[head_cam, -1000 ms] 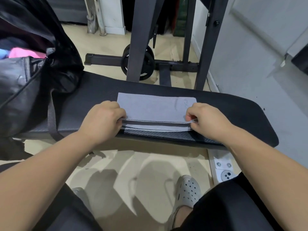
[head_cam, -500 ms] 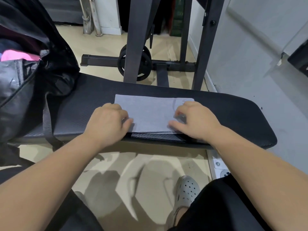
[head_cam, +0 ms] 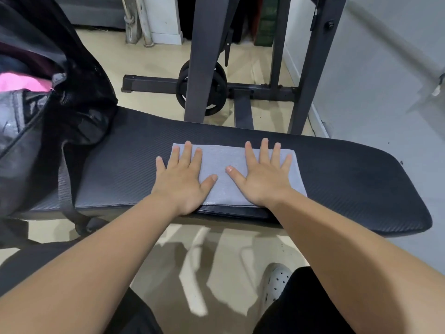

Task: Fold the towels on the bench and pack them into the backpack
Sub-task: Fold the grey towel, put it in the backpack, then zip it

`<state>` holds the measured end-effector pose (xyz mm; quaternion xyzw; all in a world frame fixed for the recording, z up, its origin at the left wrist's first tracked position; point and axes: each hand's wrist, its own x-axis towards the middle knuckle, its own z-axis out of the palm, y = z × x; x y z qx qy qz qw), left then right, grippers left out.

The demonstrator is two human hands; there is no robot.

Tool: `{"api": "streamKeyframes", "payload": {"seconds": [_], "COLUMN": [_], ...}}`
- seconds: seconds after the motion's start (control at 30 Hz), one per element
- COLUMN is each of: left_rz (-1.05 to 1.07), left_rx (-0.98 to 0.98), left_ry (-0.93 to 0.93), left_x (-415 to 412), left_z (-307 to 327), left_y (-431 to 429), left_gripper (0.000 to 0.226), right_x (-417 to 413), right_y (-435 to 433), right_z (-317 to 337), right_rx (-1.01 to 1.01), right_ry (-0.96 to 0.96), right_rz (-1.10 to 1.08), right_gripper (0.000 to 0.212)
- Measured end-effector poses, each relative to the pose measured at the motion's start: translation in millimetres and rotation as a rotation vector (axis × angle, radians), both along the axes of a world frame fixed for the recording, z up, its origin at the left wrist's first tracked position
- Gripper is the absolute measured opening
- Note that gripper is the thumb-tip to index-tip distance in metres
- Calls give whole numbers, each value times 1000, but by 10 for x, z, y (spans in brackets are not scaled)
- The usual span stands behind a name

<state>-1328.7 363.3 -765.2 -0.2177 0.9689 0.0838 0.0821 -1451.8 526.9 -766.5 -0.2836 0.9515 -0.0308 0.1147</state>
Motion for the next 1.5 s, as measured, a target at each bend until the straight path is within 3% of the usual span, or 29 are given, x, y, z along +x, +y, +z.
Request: {"api": "streamKeyframes", "payload": {"seconds": [0.17,0.5,0.6,0.7,0.83,0.97,1.2,1.4,1.5], "left_rz": [-36,-87,32,240,331,321,409,540,662], "left_rx": [-6,94,187,112,81,74,416,624,886], "left_ry": [12,57,243,383,198,179,299,533,612], "left_x": [9,77,123,133,171,151,98,102,134], "left_z": [-18,4,120,291,313,260,299,388,441], "left_y": [-65,-202,-292,-356,-404,-420,-408,-276,-245], "left_gripper": [88,92,80,63,53,49,27,6,31], "right_x": [-154,-166,-70,119,244,224,233,235,235], "right_y": [91,105,56,-103,-223,-218,-219,-222,-221], "right_z": [-23,26,114,185,80,-20,-8,-11,-15], "right_rx": [37,80,79,-27,-25,4,-4,-1,0], "right_ry": [23,44,142,159,80,50,35,34,33], "right_rz": [16,34,84,138,139,133,128,129,128], "right_gripper": [100,97,94,96,103,107,108,107,108]}}
